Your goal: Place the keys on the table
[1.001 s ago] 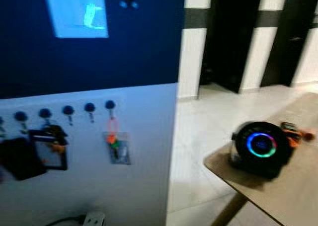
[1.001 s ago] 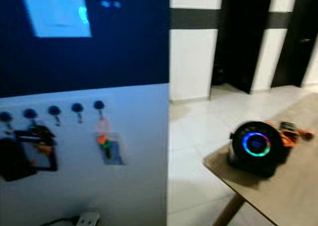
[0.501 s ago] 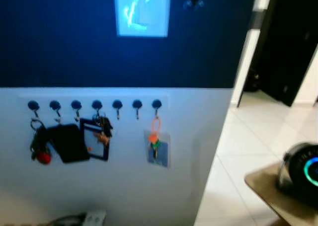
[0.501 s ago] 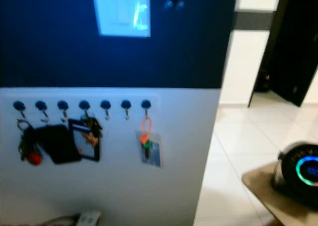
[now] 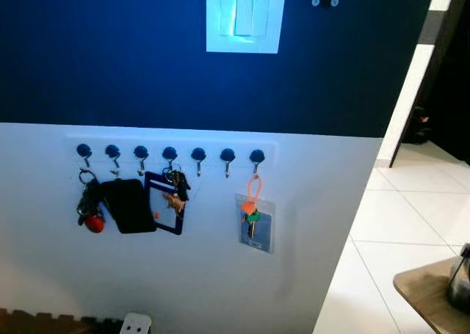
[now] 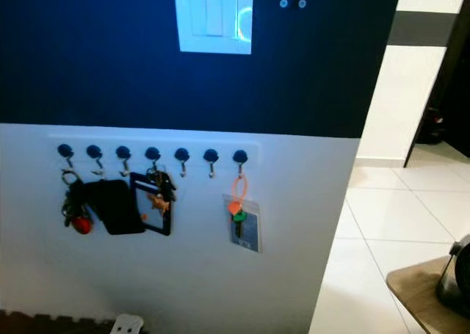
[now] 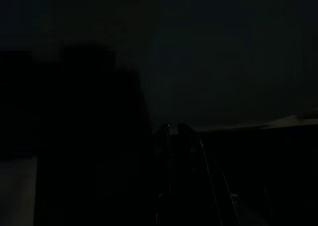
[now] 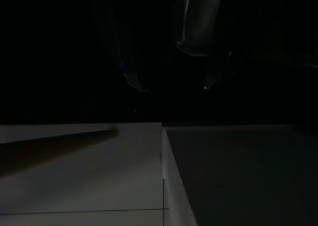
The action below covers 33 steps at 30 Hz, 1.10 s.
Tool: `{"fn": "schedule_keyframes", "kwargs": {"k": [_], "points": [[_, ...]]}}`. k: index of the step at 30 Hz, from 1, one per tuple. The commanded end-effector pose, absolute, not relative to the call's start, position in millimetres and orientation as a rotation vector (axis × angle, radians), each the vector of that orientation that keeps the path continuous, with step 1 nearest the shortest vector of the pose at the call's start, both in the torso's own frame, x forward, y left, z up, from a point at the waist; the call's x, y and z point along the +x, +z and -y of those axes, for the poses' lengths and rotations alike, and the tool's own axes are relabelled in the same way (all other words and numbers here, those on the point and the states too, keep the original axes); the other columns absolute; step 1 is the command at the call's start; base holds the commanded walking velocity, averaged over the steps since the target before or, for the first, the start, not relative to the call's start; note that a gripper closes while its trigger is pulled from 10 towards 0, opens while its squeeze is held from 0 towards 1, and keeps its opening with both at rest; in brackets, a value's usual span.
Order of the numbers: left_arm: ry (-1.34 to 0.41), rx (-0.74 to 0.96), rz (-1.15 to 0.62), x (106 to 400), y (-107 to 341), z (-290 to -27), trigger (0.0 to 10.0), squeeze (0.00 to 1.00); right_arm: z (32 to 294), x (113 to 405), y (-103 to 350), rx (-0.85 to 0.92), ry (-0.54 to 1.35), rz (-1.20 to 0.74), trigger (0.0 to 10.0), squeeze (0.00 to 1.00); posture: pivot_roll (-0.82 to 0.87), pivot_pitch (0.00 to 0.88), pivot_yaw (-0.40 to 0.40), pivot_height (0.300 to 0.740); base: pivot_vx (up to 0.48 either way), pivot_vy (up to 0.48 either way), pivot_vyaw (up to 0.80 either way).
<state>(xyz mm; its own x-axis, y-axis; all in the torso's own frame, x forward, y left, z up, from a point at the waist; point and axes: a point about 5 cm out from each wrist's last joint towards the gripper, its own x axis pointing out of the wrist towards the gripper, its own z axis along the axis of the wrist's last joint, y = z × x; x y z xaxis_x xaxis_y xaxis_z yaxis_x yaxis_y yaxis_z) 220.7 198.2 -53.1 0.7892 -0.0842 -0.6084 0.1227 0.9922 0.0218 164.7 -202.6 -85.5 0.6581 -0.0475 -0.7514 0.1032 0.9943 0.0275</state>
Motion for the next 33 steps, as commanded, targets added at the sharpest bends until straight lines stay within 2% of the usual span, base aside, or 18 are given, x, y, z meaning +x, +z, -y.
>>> {"fn": "schedule_keyframes", "kwargs": {"k": [1,11,33], "points": [[-0.115,0.073,-0.663,220.3,-54.0,-197.0,10.0,0.00,207.1,162.1,-86.0,0.082,-0.105,-0.855,10.0,0.00,0.06,0.012,-0.011,0.740,0.000,0.000,0.00],[-0.113,0.072,-0.665,219.1,-55.0,-195.6,10.0,0.00,210.9,160.4,-85.9,0.082,-0.108,-0.857,10.0,0.00,0.06,0.011,-0.011,0.740,0.000,0.000,0.00],[-0.142,0.070,-0.670,217.0,-56.3,-192.9,10.0,0.00,208.2,163.0,-85.4,0.076,-0.098,-0.854,10.0,0.00,0.06,0.000,-0.018,0.740,0.000,0.295,0.00]]}}
